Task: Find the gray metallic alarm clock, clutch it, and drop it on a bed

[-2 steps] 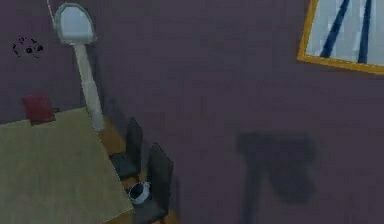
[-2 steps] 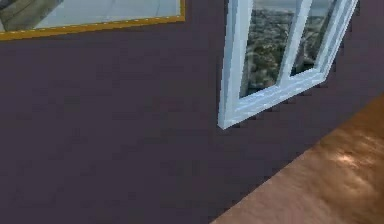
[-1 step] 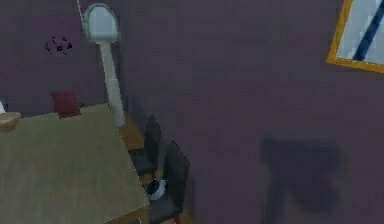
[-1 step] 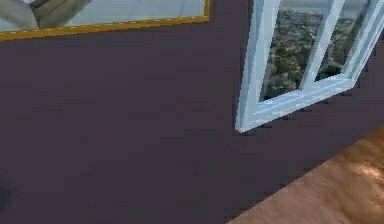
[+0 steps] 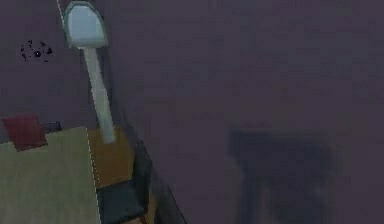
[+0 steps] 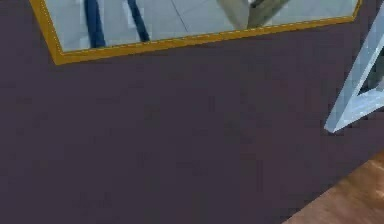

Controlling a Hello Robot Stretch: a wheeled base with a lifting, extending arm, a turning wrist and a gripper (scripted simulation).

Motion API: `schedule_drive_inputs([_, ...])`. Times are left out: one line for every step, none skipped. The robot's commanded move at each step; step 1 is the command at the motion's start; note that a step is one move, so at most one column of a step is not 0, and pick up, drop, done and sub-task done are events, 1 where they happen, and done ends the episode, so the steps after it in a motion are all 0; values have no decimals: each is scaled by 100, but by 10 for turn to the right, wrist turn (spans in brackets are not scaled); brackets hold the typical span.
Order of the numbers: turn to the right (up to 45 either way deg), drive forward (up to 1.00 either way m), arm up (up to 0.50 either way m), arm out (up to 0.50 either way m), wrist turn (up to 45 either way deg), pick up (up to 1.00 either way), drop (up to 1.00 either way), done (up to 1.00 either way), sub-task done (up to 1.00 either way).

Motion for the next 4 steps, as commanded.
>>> schedule_drive_inputs([-450, 0, 0, 0, 0, 0, 0, 0, 0])
schedule_drive_inputs([-450, 0, 0, 0, 0, 0, 0, 0, 0])
schedule_drive_inputs([-210, 0, 0, 0, 0, 0, 0, 0, 0])
schedule_drive_inputs([0, 0, 46, 0, 0, 0, 0, 0, 0])
